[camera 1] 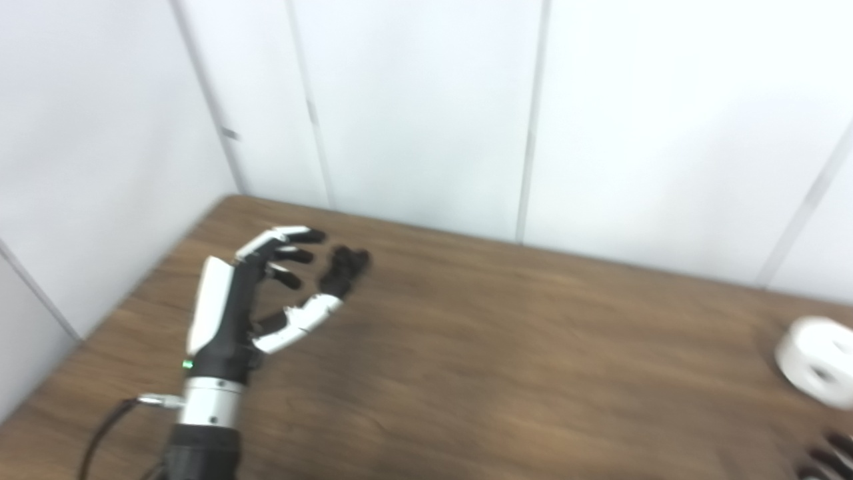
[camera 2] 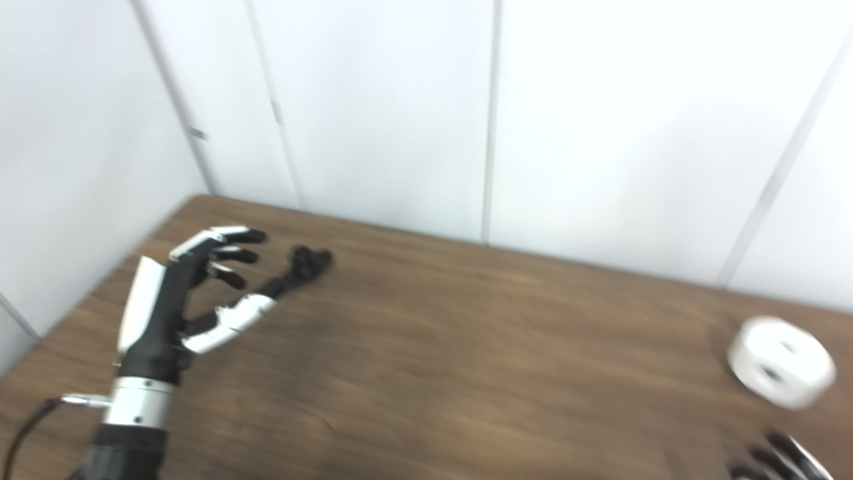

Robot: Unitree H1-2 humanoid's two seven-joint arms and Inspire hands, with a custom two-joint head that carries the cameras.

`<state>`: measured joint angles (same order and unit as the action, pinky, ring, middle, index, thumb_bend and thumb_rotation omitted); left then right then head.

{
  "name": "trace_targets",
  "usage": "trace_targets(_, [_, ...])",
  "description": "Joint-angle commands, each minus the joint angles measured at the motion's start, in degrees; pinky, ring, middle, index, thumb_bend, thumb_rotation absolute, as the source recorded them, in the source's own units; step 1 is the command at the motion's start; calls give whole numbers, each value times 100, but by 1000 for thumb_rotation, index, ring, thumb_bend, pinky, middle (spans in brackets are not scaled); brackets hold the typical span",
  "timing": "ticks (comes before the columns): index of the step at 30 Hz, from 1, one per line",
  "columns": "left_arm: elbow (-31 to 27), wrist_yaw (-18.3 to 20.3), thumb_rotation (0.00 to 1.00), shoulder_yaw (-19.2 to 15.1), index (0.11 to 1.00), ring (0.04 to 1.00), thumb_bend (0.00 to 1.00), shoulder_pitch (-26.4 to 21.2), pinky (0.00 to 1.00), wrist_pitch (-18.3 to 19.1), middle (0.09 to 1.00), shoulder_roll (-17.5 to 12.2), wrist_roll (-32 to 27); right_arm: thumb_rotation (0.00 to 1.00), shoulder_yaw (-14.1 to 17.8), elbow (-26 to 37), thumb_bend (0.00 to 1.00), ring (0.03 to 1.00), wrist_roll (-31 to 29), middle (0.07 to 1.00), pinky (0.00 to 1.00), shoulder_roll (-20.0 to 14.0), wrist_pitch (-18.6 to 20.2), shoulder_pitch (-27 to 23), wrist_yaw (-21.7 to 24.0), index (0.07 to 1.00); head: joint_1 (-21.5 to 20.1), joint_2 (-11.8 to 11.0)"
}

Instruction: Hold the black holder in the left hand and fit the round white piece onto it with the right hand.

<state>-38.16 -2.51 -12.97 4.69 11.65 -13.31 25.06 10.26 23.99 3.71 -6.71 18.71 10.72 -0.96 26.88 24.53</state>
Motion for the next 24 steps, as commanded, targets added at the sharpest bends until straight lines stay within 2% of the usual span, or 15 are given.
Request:
trace_targets(1, [60, -206, 476, -38, 684, 667, 768, -206, 503, -323, 751, -185, 501, 431, 46, -32, 410, 681, 30, 751, 518, -117, -311, 137, -22, 791, 9, -8])
trace_targets(7, [122, -256, 472, -110, 706, 742, 788, -422, 589, -186, 773, -190, 1414, 442, 92, -251, 426, 670, 5, 748, 504, -117, -369, 10, -36, 793, 225, -195])
trace_targets(11, [168, 169, 448, -67, 781, 799, 842, -572, 618, 170, 851, -364, 2199, 427, 119, -264, 411, 688, -90, 765, 517, -82, -272, -70, -36, 802, 346, -298])
trace_targets(13, [381, 312, 446, -38, 810, 805, 902, -651, 607, 287, 870, -479, 2556, 425, 123, -350, 411, 690, -84, 767, 520, -128, -316, -105, -32, 799, 375, -319])
trace_targets(15, [626, 450, 469, 12, 843, 830, 943, -735, 651, 443, 896, -529, 2790, 425, 122, -400, 407, 690, -82, 771, 521, -163, -345, -129, -19, 801, 395, -349])
trace_targets(19, [1246, 569, 477, 160, 867, 921, 976, -894, 751, 694, 957, -585, 3074, 427, 153, -413, 413, 701, -192, 775, 525, -154, -339, -135, 2, 808, 419, -376])
trace_targets(23, [1777, 712, 478, 373, 876, 957, 1000, -1078, 779, 1056, 980, -602, 3411, 435, 166, -499, 422, 699, -215, 773, 517, -196, -456, -119, 6, 806, 412, -389])
trace_targets(24, [1920, 735, 481, 411, 888, 983, 1000, -1131, 858, 1146, 992, -599, 3431, 437, 166, -513, 425, 697, -209, 771, 517, -198, -477, -117, 3, 801, 412, -389])
